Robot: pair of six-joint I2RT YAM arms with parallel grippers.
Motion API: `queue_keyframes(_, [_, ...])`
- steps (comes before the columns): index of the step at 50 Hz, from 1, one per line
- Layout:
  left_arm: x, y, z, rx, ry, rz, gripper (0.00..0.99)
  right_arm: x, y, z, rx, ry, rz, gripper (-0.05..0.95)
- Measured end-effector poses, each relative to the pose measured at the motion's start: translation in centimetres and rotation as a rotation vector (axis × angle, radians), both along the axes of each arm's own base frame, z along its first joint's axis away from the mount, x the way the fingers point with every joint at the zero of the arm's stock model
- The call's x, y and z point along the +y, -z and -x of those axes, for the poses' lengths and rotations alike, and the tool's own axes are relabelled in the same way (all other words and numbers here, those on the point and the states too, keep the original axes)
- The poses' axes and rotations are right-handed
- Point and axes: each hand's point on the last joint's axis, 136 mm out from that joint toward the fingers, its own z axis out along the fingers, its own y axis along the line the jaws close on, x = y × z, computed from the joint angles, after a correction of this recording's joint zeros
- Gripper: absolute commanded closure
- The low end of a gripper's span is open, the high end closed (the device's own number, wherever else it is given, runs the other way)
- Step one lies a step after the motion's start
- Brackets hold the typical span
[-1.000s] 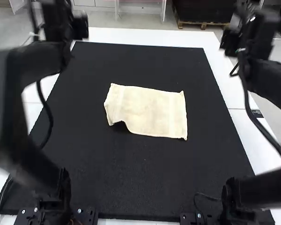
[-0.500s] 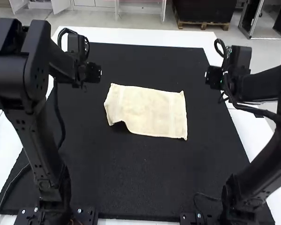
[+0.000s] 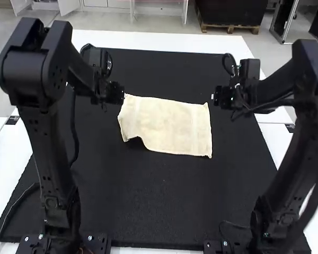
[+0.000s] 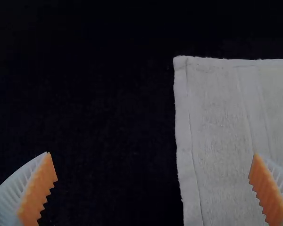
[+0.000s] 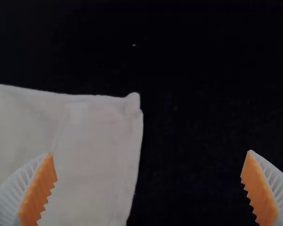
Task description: Fold the towel.
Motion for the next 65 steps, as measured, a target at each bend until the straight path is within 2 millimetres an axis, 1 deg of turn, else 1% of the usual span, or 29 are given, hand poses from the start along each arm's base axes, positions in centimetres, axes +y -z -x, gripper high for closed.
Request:
queue_keyframes(6, [-0.1, -0.1, -1.1, -0.007, 0.006, -0.004, 0.038, 1.1, 1.5, -0.4, 0.031, -0.024, 0.0, -0.01])
queue_keyframes(10, [-0.2, 0.4, -1.6, 0.001, 0.016, -0.004, 0.036, 1.6, 2.3, -0.6, 0.046, -0.035, 0.001, -0.01])
queue_keyframes(15, [-0.4, 1.9, -1.9, 0.028, 0.027, -0.005, 0.036, 2.0, 3.3, -0.8, 0.062, -0.044, 0.002, -0.01])
queue_keyframes(24, [-0.5, 4.9, -2.2, 0.07, 0.048, -0.024, 0.039, 2.6, 4.3, -1.5, 0.065, -0.05, -0.003, -0.01])
queue_keyframes(31, [-1.0, 6.1, -2.7, 0.08, 0.072, -0.04, 0.039, 3.1, 5.2, -1.9, 0.069, -0.055, -0.008, -0.01])
queue_keyframes(38, [-1.8, 6.5, -3.4, 0.075, 0.092, -0.047, 0.039, 3.2, 6.2, -2.0, 0.076, -0.056, -0.008, -0.01])
queue_keyframes(48, [-1.9, 6.3, -4.8, 0.048, 0.096, -0.049, 0.039, 3.2, 7.2, -2.3, 0.08, -0.054, -0.011, -0.01])
queue_keyframes(57, [-1.9, 6.9, -5.3, 0.05, 0.097, -0.05, 0.039, 3.3, 8.1, -3.0, 0.084, -0.054, -0.011, -0.01])
queue_keyframes(65, [-1.9, 7.5, -5.8, 0.054, 0.097, -0.051, 0.039, 3.4, 8.3, -4.0, 0.075, -0.055, -0.013, -0.01])
